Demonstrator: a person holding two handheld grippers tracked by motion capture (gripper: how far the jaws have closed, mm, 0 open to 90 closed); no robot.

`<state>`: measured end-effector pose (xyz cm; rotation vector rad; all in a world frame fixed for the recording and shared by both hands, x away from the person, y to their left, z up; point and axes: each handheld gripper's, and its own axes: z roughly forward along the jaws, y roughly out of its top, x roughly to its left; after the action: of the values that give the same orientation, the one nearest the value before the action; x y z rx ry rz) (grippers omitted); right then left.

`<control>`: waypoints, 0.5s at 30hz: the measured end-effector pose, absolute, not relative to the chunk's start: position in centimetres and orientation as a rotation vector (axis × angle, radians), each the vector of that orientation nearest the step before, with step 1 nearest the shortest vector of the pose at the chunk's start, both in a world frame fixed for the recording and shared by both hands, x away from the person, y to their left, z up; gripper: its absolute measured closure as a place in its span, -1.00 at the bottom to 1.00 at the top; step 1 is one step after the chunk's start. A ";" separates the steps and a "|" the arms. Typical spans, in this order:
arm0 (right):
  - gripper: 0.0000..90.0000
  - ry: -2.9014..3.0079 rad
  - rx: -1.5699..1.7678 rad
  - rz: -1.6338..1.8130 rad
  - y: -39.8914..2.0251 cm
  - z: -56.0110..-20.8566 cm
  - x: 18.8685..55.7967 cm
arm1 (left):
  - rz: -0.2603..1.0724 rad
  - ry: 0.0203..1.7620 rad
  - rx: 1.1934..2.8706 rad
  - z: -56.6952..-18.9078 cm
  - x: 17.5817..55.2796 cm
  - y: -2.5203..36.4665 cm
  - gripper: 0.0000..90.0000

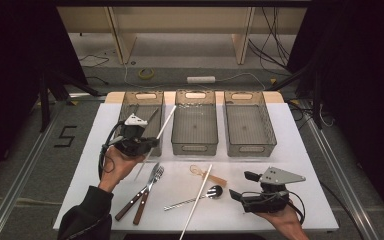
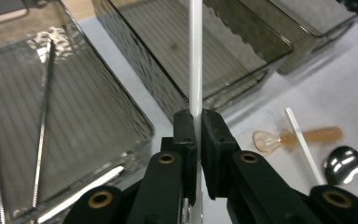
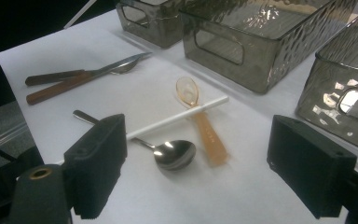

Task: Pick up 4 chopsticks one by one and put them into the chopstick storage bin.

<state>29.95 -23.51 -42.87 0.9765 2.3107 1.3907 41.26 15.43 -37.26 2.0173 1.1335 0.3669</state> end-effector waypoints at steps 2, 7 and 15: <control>-0.54 2.306 0.978 1.396 -23.6 -42.8 29.9 | 0.395 1.140 2.015 -37.1 41.8 15.7 0.88; -0.54 2.287 0.987 1.418 -23.8 -42.8 29.9 | 0.426 1.171 1.973 -36.6 43.2 16.8 0.88; -0.54 2.284 0.987 1.426 -23.9 -42.8 30.0 | 0.516 1.214 1.949 -35.2 45.6 18.7 0.88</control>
<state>29.97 -23.87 -42.80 0.9871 2.2840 1.4255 45.60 18.65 -35.23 1.9494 1.2141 0.5158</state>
